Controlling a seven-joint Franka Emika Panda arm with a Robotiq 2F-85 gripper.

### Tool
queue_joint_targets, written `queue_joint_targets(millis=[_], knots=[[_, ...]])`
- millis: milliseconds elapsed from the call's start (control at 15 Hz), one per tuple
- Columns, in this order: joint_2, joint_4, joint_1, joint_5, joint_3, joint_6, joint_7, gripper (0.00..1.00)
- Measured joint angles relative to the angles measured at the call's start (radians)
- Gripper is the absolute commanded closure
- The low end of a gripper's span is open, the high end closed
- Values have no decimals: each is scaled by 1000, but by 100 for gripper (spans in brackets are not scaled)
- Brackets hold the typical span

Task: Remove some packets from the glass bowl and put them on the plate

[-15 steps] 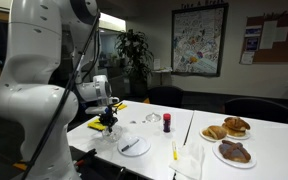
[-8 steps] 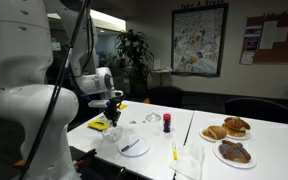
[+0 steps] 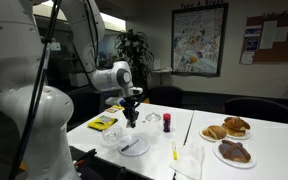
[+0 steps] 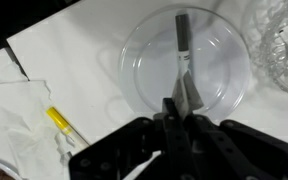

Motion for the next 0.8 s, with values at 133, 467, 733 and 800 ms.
queue_joint_targets(millis=[133,467,733,800], knots=[[10,-5,-37,-20,-5,0,15,67],[4,-7,-53,-150,4,-3,132,32],[-65,-10,-44,-172,53,-69,161,5],[-85,-10,-37,-161,69,-95,154,1]])
